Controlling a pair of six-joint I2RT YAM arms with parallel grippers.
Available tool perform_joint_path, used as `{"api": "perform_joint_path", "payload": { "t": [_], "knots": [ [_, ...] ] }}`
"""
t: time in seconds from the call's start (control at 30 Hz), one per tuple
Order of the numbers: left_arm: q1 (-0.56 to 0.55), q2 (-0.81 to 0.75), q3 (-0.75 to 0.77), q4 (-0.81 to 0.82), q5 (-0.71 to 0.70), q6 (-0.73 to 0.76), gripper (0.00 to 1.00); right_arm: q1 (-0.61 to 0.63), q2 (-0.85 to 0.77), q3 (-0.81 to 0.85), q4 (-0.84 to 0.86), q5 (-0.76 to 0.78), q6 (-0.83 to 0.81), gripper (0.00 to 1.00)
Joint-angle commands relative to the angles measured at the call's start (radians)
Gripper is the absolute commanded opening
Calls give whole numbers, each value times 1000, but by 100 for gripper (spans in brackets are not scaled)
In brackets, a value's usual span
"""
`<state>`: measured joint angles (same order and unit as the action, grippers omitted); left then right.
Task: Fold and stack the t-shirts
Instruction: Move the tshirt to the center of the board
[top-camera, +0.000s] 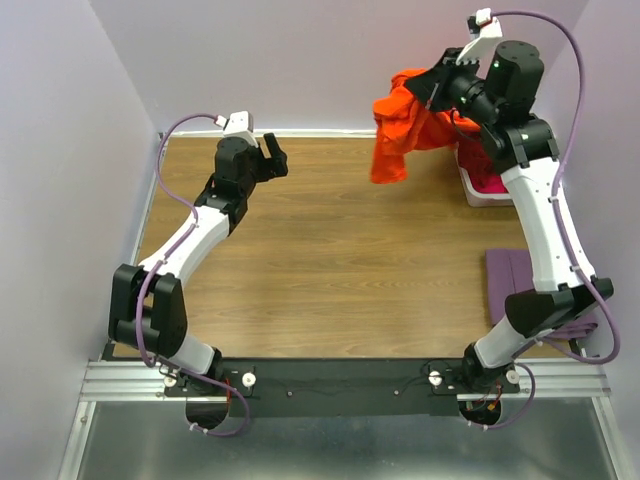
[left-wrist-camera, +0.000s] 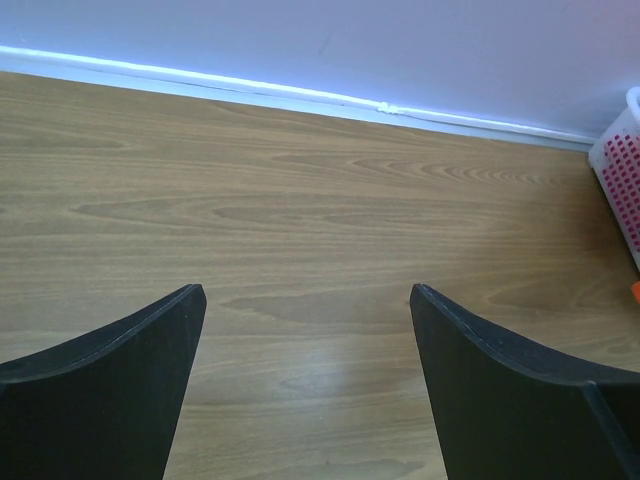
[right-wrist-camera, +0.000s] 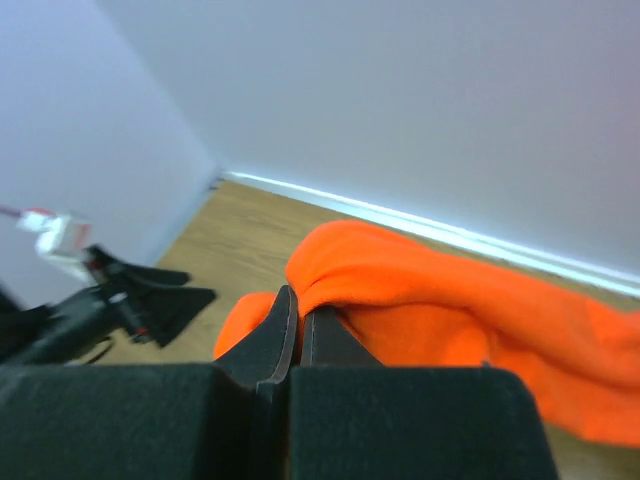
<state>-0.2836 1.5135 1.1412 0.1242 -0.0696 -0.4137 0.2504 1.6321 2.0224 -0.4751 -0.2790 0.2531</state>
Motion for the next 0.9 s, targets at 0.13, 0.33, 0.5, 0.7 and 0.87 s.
{"api": "perform_joint_path", "payload": {
  "t": [0.13, 0.33, 0.5, 0.7, 0.87],
  "knots": [
    [-3, -75, -66, 32, -25, -20, 93, 16, -117, 55, 159, -300, 52, 1],
    [-3, -96, -92, 32, -32, -27, 93, 18, -94, 50, 234, -420, 124, 1],
    [-3, -107, -132, 37, -27, -37, 93, 18, -139, -193, 297, -405, 138, 1],
    [-8, -88, -187, 57, 7, -57, 93, 16, -147, -594, 303, 30, 74, 1],
    [-45, -53, -222, 63, 39, -73, 93, 16, -55, -700, 305, 272, 78, 1]
  ]
}}
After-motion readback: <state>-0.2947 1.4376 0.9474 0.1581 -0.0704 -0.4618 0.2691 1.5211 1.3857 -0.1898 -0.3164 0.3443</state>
